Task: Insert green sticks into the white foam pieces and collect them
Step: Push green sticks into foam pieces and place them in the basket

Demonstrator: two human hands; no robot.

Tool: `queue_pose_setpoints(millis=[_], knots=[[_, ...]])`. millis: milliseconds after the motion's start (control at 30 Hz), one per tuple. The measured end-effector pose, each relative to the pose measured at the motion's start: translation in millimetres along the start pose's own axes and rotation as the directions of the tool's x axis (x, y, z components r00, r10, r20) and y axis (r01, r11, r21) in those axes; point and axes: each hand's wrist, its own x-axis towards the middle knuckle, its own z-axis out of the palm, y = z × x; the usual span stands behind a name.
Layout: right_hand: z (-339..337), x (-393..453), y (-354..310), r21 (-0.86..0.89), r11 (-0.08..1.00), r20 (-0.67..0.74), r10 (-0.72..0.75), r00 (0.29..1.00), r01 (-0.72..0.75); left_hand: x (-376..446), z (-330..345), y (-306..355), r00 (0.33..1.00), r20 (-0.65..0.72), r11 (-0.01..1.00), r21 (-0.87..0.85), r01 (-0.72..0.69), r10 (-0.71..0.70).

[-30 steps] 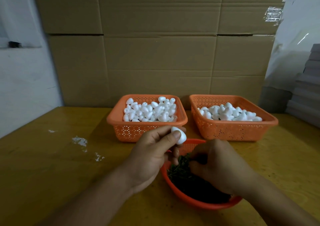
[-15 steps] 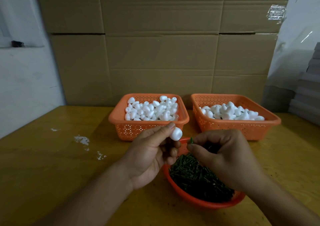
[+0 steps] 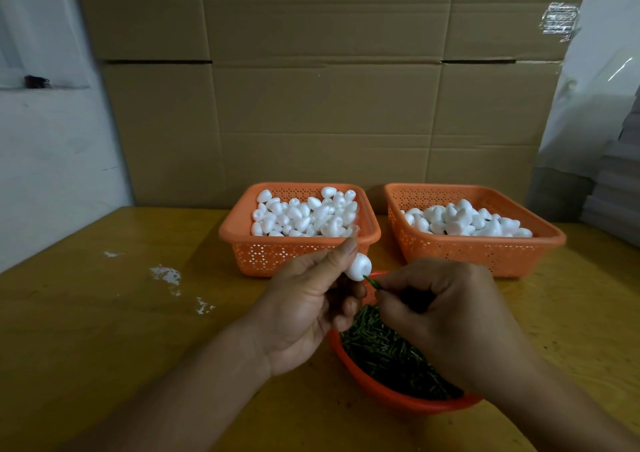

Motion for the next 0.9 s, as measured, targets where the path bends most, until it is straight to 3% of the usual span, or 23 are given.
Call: queue_pose_setpoints(millis=[333,600,900], knots=[[3,-2,-4,-0.096,0.994,-0.056,0.044,0.997,-0.049,-1,2,-2,0.998,0.000,0.995,0.070,-0.065,0.065],[8,-3,-3,-0.108,0.992,-0.092,0.057,0.994,-0.067,1,1,-11,0.973,-0.003,0.959,0.172,-0.225,0.229],[11,-1,0,0.132,0.975,-0.106,0.196,0.975,-0.181,5,-5,-13,0.933,-0.008,0.908,0.236,-0.347,0.359]])
